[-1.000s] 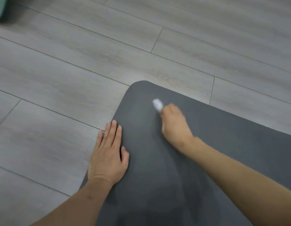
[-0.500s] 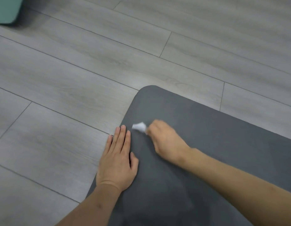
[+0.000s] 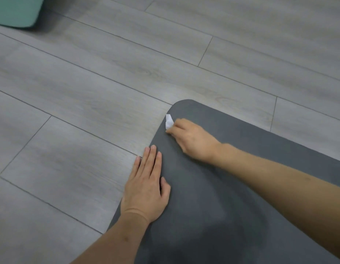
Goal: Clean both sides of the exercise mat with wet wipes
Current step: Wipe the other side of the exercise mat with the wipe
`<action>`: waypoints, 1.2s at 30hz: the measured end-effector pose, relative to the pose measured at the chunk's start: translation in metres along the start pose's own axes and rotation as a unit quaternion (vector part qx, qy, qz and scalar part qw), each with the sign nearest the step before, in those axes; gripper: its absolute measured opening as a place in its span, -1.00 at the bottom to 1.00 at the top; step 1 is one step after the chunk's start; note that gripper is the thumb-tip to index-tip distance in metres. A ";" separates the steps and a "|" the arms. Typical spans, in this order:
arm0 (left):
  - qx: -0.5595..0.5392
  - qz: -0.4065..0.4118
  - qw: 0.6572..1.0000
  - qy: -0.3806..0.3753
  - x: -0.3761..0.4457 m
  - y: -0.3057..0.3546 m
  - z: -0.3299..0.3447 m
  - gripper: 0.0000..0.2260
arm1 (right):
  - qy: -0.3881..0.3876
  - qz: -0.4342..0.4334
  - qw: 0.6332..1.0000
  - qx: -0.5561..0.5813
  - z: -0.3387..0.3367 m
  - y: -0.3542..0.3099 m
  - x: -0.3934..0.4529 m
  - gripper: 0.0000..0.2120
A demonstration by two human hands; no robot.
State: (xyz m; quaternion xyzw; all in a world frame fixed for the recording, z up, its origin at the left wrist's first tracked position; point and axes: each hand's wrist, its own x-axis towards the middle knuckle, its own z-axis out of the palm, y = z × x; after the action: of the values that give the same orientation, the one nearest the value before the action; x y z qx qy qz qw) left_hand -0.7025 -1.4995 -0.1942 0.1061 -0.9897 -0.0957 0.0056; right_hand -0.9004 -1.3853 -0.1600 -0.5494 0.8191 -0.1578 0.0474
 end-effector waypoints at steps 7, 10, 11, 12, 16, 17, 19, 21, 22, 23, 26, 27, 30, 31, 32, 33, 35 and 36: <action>0.001 -0.003 1.000 -0.002 0.000 -0.001 0.000 -0.36 | 0.096 0.205 0.974 -0.028 -0.002 0.035 0.031 -0.84; -0.002 0.001 1.000 0.006 -0.001 0.000 0.002 -0.36 | 0.038 0.073 0.996 0.042 0.010 -0.018 -0.009 -0.76; -0.002 0.001 1.000 0.010 0.000 -0.001 0.002 -0.37 | 0.008 0.020 0.998 0.053 0.009 -0.032 -0.026 -0.72; -0.003 0.001 1.000 0.012 0.000 -0.001 0.003 -0.37 | -0.018 -0.017 0.999 0.046 0.004 -0.036 -0.039 -0.70; -0.004 0.005 1.000 0.019 0.000 -0.001 0.004 -0.37 | 0.028 0.076 0.994 -0.071 -0.022 0.040 -0.048 -0.63; -0.001 0.007 1.000 0.016 0.000 -0.001 0.004 -0.36 | 0.064 0.157 0.982 -0.083 -0.030 0.064 -0.051 -0.64; 0.001 0.008 1.000 0.016 0.001 -0.001 0.004 -0.36 | 0.135 0.282 0.947 -0.073 -0.033 0.083 -0.064 -0.69; 0.001 0.012 1.000 0.014 0.001 -0.002 0.005 -0.36 | 0.171 0.274 0.946 -0.041 -0.020 0.051 -0.091 -0.65; 0.001 0.015 1.000 0.013 0.001 -0.003 0.004 -0.37 | 0.166 0.238 0.957 -0.019 -0.012 0.024 -0.109 -0.64; 0.000 0.024 1.000 0.015 0.001 -0.003 0.004 -0.38 | 0.143 0.189 0.972 0.004 -0.005 -0.005 -0.129 -0.66; 0.004 0.088 0.996 0.019 -0.003 -0.002 0.001 -0.43 | 0.031 0.014 0.999 -0.006 -0.003 -0.048 -0.174 -0.70; 0.005 0.110 0.994 0.024 -0.004 -0.001 0.000 -0.45 | 0.016 -0.010 1.000 -0.021 -0.011 -0.037 -0.175 -0.70; 0.009 0.141 0.989 0.042 -0.005 -0.002 0.000 -0.51 | 0.100 0.102 0.987 -0.071 -0.035 0.031 -0.156 -0.61; 0.011 0.140 0.989 0.042 -0.005 -0.002 0.000 -0.51 | 0.129 0.180 0.971 -0.092 -0.044 0.055 -0.152 -0.65; 0.014 0.139 0.989 0.039 -0.005 -0.002 0.000 -0.51 | 0.152 0.255 0.950 -0.101 -0.048 0.073 -0.152 -0.72; 0.018 0.137 0.990 0.035 -0.005 -0.002 0.001 -0.50 | 0.174 0.312 0.929 -0.095 -0.048 0.080 -0.154 -0.76; 0.036 0.134 0.990 0.020 -0.005 -0.002 0.001 -0.48 | 0.195 0.335 0.919 -0.077 -0.034 0.057 -0.164 -0.85; 0.048 0.133 0.990 0.010 -0.005 -0.003 0.002 -0.47 | 0.190 0.308 0.930 -0.058 -0.024 0.030 -0.172 -0.88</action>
State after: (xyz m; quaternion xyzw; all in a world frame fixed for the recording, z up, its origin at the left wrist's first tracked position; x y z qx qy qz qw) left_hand -0.6966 -1.5010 -0.1971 -0.0253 -0.9984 -0.0453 0.0229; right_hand -0.8658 -1.2125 -0.1631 -0.2313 0.9497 -0.1887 -0.0949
